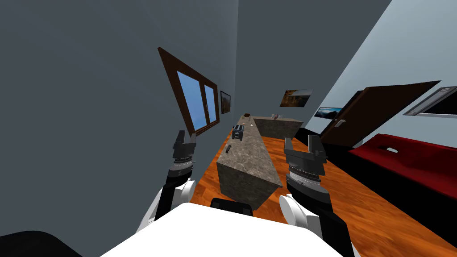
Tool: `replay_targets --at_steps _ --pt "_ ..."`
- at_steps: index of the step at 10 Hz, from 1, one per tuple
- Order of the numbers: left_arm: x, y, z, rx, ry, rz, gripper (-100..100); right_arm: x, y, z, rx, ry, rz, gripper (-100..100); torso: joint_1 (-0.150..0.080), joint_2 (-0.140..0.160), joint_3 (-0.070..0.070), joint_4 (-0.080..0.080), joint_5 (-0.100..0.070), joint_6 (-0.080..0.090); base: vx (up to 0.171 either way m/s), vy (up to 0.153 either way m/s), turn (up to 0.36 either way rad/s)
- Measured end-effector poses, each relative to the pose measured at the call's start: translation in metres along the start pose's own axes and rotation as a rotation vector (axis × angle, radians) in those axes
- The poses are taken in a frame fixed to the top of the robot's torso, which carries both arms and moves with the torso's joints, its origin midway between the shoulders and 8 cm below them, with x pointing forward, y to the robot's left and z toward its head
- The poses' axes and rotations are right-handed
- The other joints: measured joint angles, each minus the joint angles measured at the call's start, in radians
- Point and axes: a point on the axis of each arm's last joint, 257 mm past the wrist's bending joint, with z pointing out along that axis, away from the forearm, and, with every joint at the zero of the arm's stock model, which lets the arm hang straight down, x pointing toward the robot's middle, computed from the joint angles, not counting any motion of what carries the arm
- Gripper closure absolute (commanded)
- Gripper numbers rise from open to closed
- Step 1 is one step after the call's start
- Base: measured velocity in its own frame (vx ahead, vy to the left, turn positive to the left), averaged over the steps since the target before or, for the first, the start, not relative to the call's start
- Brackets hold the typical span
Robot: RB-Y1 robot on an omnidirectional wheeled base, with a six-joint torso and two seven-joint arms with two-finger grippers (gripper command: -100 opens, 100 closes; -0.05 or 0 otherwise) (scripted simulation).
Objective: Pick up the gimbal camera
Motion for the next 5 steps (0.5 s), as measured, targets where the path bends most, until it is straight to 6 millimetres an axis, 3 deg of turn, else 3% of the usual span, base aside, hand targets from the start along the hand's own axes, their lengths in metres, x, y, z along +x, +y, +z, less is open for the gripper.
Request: replay_targets --at_steps 5 --pt "0.016 0.031 0.008 -0.077 0.118 -0.014 -100 0.000 0.000 0.000 0.000 0.000 0.000 0 -0.004 0.003 0.002 0.001 -0.001 0.000 -0.045 -0.054 -0.061"
